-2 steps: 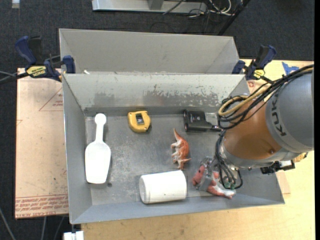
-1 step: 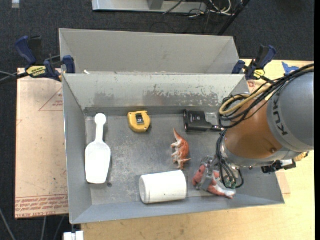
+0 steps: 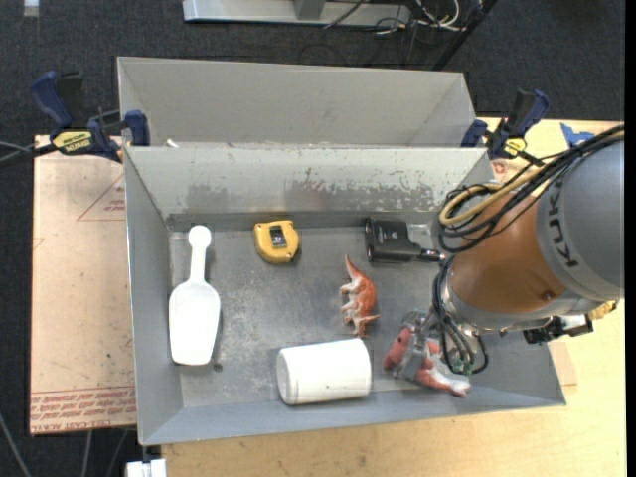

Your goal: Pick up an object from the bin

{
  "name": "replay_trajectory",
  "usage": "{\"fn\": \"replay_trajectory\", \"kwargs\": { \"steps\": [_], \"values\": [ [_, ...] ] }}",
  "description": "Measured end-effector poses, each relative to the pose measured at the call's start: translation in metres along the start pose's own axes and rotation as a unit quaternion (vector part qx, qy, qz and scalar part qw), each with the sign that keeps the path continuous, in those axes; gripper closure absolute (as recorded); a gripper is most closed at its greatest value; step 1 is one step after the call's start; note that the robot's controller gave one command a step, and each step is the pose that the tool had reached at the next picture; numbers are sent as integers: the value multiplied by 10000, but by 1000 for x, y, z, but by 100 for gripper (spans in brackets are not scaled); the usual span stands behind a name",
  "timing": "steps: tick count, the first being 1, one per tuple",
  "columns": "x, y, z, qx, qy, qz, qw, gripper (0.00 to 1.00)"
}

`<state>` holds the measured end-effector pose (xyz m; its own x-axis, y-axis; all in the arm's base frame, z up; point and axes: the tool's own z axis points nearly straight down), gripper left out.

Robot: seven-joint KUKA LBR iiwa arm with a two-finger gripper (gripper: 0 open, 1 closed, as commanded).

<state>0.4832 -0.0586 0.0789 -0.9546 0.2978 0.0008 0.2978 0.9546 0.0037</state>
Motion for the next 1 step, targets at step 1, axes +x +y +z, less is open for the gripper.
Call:
{"fn": "replay_trajectory", "kwargs": {
  "steps": [1],
  "values": [
    [0, 0, -21, -2, -5, -2, 10000, 100]
  ]
}}
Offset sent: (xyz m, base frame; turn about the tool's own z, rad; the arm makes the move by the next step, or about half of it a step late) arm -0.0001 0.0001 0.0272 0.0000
